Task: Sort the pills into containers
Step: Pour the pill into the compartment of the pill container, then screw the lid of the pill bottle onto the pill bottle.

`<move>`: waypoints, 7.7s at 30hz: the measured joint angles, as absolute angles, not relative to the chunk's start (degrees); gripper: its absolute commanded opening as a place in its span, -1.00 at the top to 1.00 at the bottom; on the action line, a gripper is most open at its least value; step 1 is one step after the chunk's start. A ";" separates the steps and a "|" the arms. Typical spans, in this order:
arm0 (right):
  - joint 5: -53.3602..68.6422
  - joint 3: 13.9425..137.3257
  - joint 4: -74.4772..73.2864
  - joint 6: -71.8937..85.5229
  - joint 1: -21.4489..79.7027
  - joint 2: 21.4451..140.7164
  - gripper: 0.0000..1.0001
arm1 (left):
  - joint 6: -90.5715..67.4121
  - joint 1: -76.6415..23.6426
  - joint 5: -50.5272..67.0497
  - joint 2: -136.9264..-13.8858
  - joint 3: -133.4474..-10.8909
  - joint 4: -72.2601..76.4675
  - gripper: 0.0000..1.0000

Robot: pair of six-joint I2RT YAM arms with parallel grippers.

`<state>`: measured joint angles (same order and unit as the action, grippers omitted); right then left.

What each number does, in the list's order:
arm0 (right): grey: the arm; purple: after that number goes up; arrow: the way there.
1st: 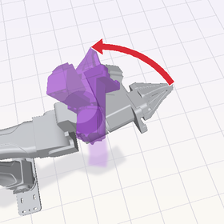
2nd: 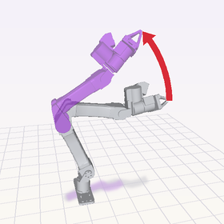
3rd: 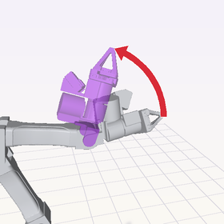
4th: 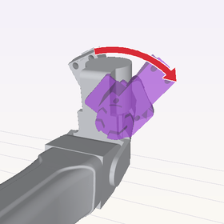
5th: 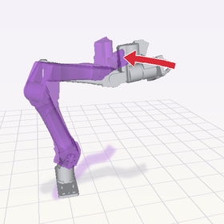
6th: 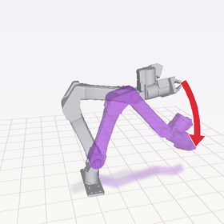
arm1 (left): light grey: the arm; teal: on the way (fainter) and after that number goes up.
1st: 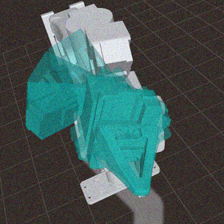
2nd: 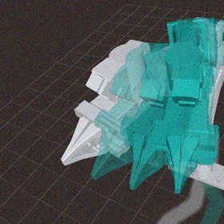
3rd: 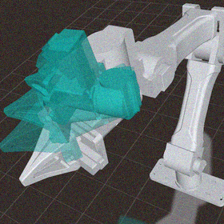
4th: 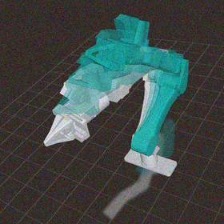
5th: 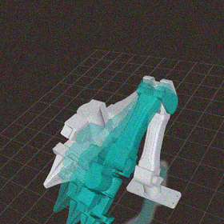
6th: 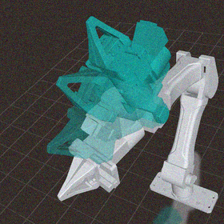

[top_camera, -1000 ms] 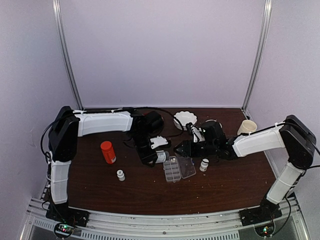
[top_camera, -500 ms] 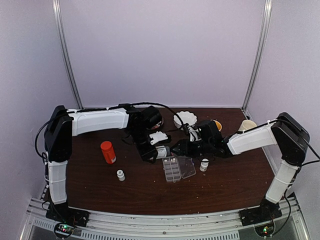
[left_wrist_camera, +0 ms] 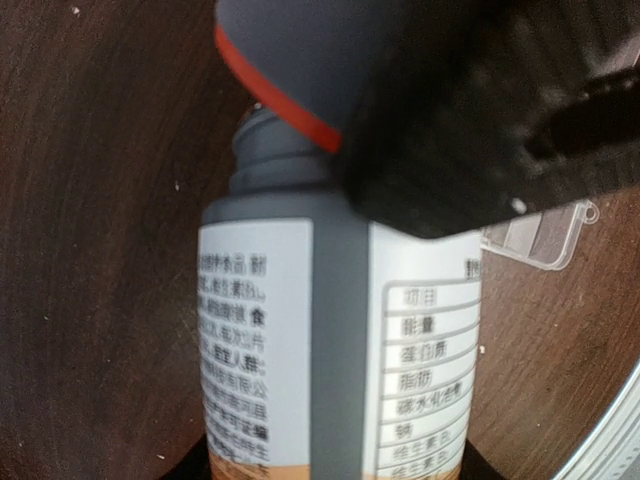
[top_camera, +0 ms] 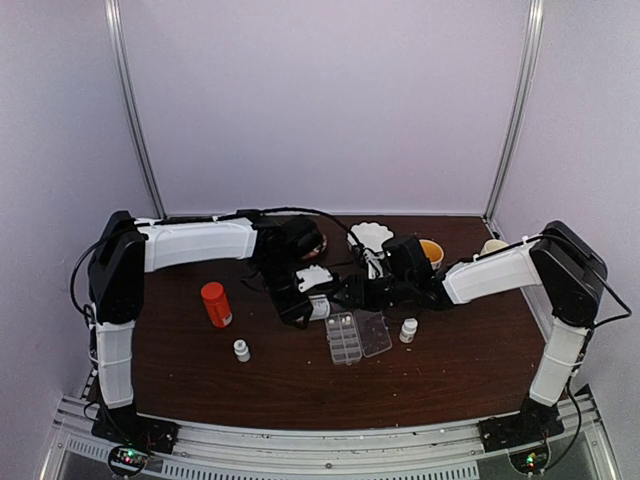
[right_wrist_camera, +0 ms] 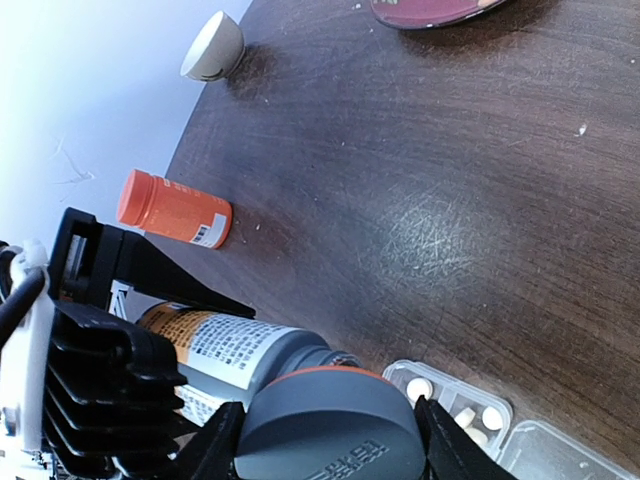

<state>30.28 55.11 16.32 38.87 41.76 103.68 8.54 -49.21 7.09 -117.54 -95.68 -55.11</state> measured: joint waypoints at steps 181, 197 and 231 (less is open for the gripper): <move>21.54 54.85 8.80 29.98 41.04 89.86 1.00 | 4.95 -46.33 19.40 -104.03 -66.72 -17.91 1.00; 35.33 56.36 5.89 25.39 40.36 79.70 1.00 | 0.51 -44.45 28.67 -91.74 -55.02 2.20 1.00; 54.08 63.00 4.01 21.21 40.32 72.40 1.00 | -16.62 -44.45 41.74 -83.53 -41.19 60.95 1.00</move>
<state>54.08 63.00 4.01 21.21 40.32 72.40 -16.62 -44.45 41.74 -83.53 -41.19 60.95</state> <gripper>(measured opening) 0.543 0.527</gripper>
